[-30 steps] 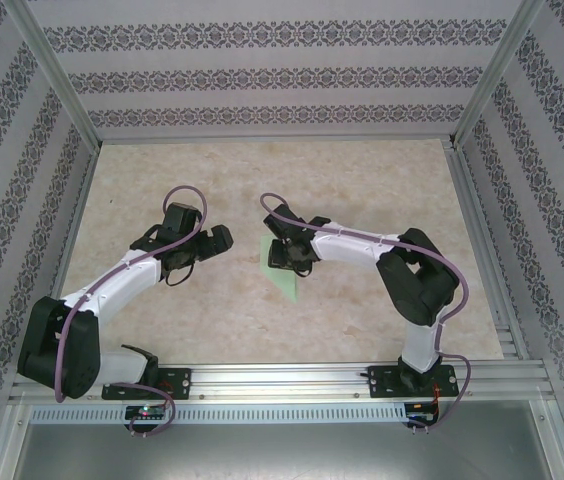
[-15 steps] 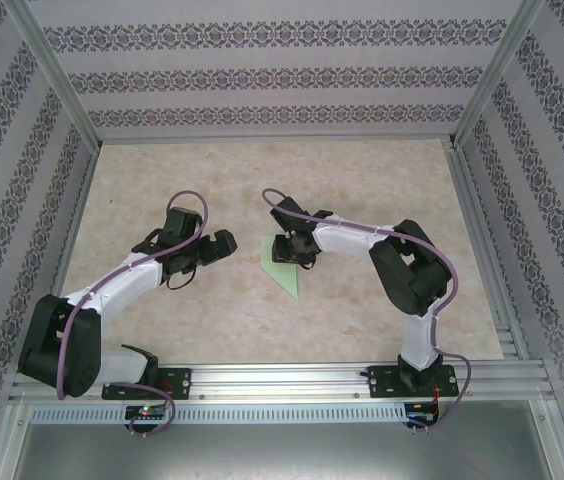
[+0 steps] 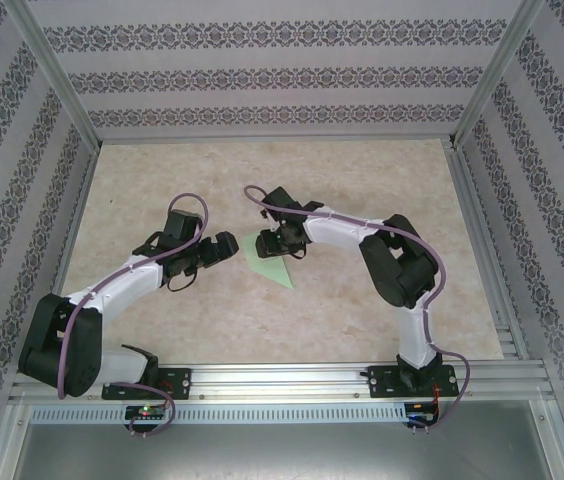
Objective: Fold a paper plane with a square sheet of paper (pick it up from the middle)
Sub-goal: Rotate the paper at the center of the table, then fold the wing for the fifth time at the center of the table.
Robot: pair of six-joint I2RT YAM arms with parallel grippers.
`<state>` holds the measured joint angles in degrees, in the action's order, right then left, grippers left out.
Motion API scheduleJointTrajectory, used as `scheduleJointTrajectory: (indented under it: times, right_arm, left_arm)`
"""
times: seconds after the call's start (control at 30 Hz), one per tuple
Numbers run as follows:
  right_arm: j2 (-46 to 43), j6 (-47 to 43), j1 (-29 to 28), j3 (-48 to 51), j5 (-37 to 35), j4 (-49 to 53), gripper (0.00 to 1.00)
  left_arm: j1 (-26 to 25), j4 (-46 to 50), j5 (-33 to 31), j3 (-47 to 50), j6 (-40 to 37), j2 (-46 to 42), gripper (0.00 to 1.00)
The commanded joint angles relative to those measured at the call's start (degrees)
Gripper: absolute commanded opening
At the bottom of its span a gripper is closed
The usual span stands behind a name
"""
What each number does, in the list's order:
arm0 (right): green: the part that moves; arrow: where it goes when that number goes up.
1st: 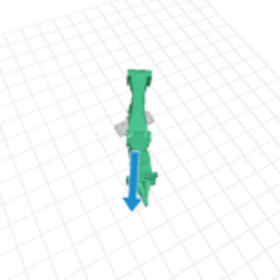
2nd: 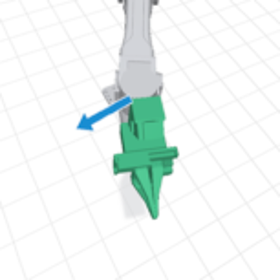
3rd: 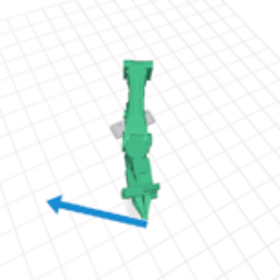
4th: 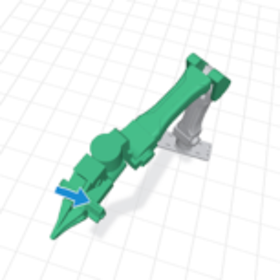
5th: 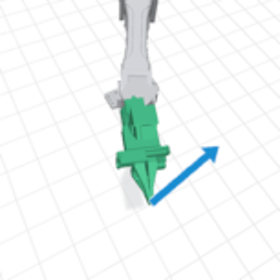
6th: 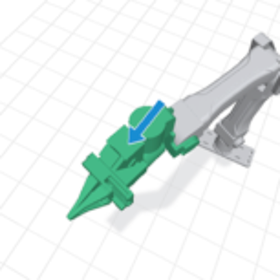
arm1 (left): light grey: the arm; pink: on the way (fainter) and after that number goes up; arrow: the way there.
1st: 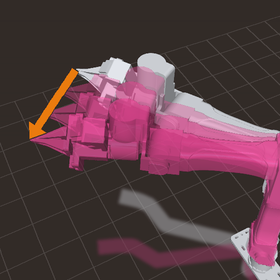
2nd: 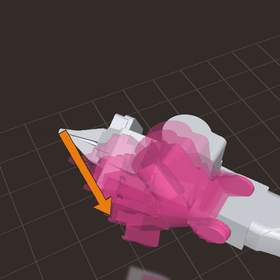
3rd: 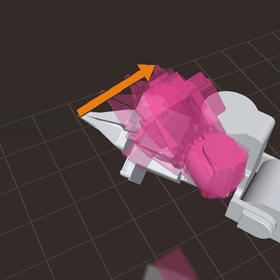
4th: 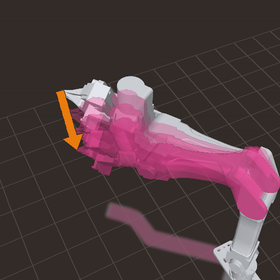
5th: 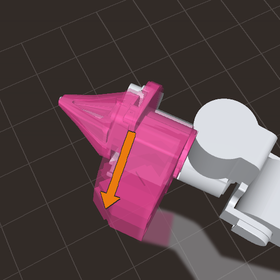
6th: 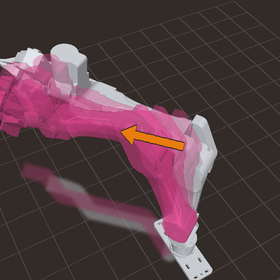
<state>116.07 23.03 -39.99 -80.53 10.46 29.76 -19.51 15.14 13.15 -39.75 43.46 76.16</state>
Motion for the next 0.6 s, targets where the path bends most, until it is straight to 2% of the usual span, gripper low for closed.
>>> scheduleJointTrajectory:
  times: [0.0, 0.13, 0.27, 0.43, 0.57]
  right_arm:
    - [-8.02, 3.19, 0.54, 3.33, 1.59, -3.73, 0.47]
    - [-13.17, 8.60, 0.85, 11.36, 4.63, -9.65, 0.46]
    - [-14.47, 11.40, 0.66, 15.64, 6.99, -12.94, 0.42]
    - [-12.32, 12.05, 0.71, 16.55, 8.87, -14.30, 0.33]
    - [-10.68, 11.89, 1.02, 15.91, 8.53, -14.62, 0.32]
  left_arm:
    - [0.72, -5.79, 2.94, 1.53, 2.13, -0.14, 0.98]
    - [0.69, -9.93, 5.82, 2.90, 3.78, 0.17, 0.98]
    - [0.55, -14.42, 8.74, 4.37, 5.48, 0.90, 0.97]
    - [-0.07, -17.44, 10.69, 4.94, 6.95, 2.95, 0.94]
    - [-1.16, -18.82, 11.67, 4.62, 8.08, 5.27, 0.92]
